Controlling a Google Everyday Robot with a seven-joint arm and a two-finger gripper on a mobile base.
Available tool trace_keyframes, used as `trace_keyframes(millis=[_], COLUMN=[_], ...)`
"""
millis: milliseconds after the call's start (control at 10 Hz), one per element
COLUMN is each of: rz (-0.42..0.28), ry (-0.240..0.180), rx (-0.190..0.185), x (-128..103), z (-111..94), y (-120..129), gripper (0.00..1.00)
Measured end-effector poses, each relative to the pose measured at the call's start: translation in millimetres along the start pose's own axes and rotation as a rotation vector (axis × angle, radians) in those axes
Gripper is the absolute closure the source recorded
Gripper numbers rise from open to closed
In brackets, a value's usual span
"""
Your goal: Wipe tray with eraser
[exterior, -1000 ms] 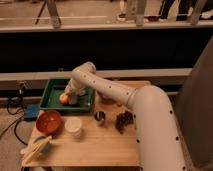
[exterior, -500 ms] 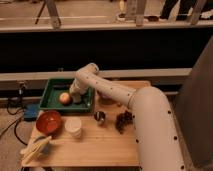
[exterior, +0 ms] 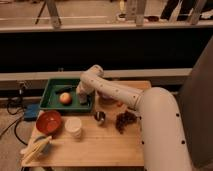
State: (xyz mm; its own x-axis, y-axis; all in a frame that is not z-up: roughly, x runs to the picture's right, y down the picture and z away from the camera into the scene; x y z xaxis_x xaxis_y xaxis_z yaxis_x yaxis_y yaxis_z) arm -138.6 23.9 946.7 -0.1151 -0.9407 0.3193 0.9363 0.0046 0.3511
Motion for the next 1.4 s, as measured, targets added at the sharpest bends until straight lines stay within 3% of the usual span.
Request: trace_keyframes(millis=[400,600,900,1400], rz=[0.020,0.022,-0.016,-0.099], ry=[-0.014,-0.022,-0.024,-0.010], rx=[-0.025,0.011,0.080,0.145], x=[-17,-31,-39,-20], z=[-10,-13,-16,-6], y=[8,-1,-34,-79], gripper=[0.98,0.98,0.98,0.98])
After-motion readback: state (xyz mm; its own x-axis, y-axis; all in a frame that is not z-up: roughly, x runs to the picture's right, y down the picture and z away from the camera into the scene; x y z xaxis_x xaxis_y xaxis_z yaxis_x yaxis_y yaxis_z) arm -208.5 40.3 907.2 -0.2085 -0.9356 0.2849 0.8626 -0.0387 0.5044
